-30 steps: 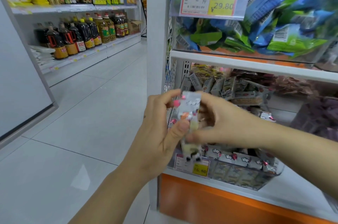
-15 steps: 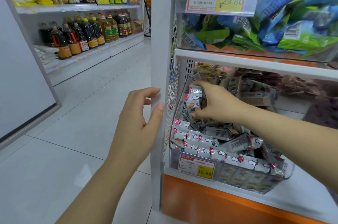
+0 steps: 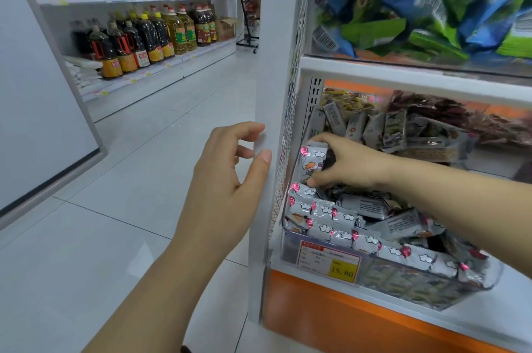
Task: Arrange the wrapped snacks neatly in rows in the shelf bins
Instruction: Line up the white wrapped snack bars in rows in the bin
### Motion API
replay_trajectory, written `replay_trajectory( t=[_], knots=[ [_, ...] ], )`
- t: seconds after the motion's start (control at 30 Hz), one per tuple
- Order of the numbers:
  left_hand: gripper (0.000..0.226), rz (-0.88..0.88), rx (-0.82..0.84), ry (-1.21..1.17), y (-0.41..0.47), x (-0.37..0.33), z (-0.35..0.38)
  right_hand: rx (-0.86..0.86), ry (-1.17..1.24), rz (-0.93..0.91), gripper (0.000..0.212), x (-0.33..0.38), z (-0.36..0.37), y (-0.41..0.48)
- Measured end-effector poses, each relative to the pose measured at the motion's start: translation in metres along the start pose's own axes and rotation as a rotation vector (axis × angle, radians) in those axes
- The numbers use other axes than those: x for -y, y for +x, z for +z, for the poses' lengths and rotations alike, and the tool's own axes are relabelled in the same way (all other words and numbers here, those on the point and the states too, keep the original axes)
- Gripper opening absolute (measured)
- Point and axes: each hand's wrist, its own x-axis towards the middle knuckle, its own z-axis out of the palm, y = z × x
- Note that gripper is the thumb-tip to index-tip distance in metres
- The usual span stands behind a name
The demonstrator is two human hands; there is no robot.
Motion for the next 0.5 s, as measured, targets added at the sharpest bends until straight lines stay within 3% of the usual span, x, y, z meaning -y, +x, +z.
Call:
replay_trajectory(
  t=[0.13,0.3,0.5],
  knots=[
    [0.023,0.002,0.009,-0.013,0.0007,0.001,0.0022,0.086,0.31,0.071,0.061,0.0007,0.0004,0.0015],
    [0.023,0.014,0.022,-0.013,0.0008,0.0012,0.0061,0.128,0.344,0.159,0.051,-0.0064,0.0078,0.0067],
    [0.024,0.012,0.016,0.021,0.0003,0.0049,0.0082,0.314,0.529,0.294,0.011,-0.0074,0.004,0.0068]
  ],
)
